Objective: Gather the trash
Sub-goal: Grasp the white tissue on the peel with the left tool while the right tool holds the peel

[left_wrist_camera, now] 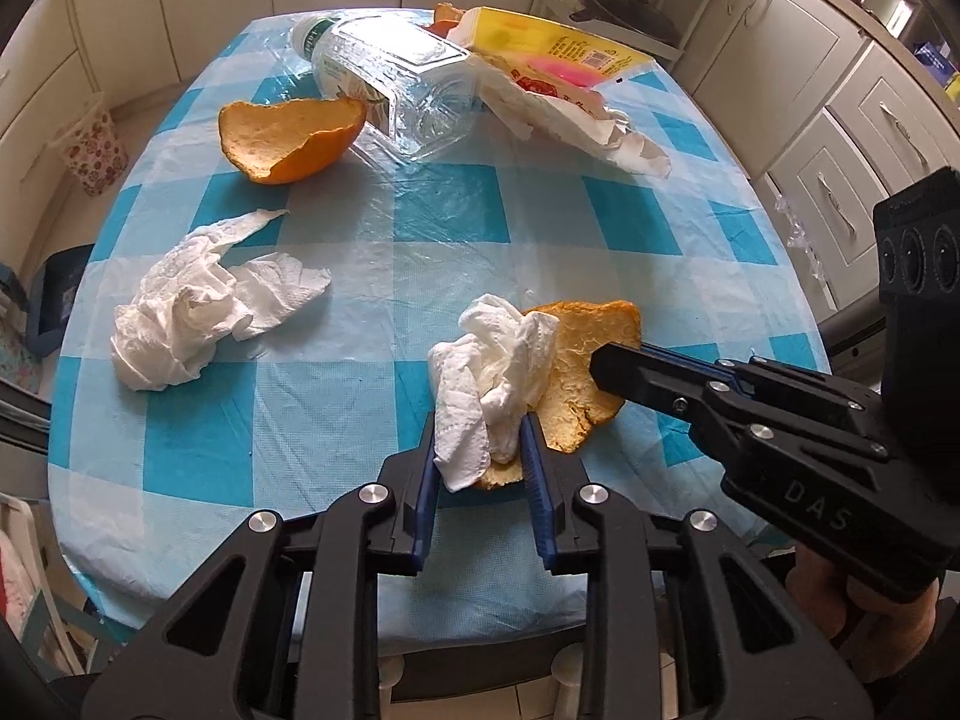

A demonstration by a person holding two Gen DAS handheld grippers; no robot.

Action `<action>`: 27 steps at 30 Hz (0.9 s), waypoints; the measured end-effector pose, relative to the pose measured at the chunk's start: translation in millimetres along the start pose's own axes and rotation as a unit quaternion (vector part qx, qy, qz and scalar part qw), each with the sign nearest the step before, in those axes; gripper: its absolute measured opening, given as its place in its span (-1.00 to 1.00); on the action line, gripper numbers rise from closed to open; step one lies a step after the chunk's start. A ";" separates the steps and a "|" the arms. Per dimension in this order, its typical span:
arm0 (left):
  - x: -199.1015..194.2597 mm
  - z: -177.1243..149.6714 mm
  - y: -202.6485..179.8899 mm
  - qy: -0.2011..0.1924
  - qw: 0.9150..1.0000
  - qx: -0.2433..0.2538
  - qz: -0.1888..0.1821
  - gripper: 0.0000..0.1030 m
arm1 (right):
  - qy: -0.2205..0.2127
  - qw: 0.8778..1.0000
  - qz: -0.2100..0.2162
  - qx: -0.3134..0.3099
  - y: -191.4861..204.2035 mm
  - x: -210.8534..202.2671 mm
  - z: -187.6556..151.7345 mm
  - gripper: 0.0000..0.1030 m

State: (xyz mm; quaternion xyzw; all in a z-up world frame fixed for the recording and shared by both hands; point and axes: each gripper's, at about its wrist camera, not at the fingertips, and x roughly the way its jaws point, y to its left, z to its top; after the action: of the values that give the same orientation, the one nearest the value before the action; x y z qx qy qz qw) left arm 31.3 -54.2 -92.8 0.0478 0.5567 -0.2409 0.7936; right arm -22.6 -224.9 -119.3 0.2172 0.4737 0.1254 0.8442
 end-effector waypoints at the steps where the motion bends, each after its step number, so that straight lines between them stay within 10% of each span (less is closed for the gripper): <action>1: -1.5 0.5 3.0 -0.002 1.000 -0.007 -0.007 -0.52 | -0.004 1.000 -0.002 0.003 -1.7 -1.8 0.2 -0.90; 7: -8.1 3.2 30.2 -0.006 0.996 -0.073 -0.047 -0.53 | -0.027 0.998 -0.050 -0.001 -8.9 -16.6 0.0 -0.90; 15: -6.0 -2.0 37.6 -0.001 0.997 -0.081 -0.009 -0.53 | -0.033 0.998 -0.057 0.008 -17.7 -24.7 0.0 -0.86; 19: -10.9 1.1 23.2 -0.025 0.999 -0.047 0.005 -0.33 | -0.031 0.998 -0.055 0.010 -17.5 -19.9 -2.3 -0.30; 21: -12.9 5.7 13.3 -0.044 0.998 -0.028 0.018 0.03 | -0.028 0.998 -0.056 0.008 -16.0 -16.5 -2.8 -0.30; 27: 3.6 27.5 -13.4 -0.054 0.998 0.024 0.025 0.32 | -0.019 0.997 -0.069 -0.018 -11.7 -13.2 -3.1 -0.85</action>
State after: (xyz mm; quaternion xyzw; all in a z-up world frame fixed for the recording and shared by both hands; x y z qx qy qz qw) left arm 50.0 -76.7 -83.1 0.0677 0.5054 -0.2365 0.8271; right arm -32.1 -239.9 -116.6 0.1710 0.4687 0.0710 0.8637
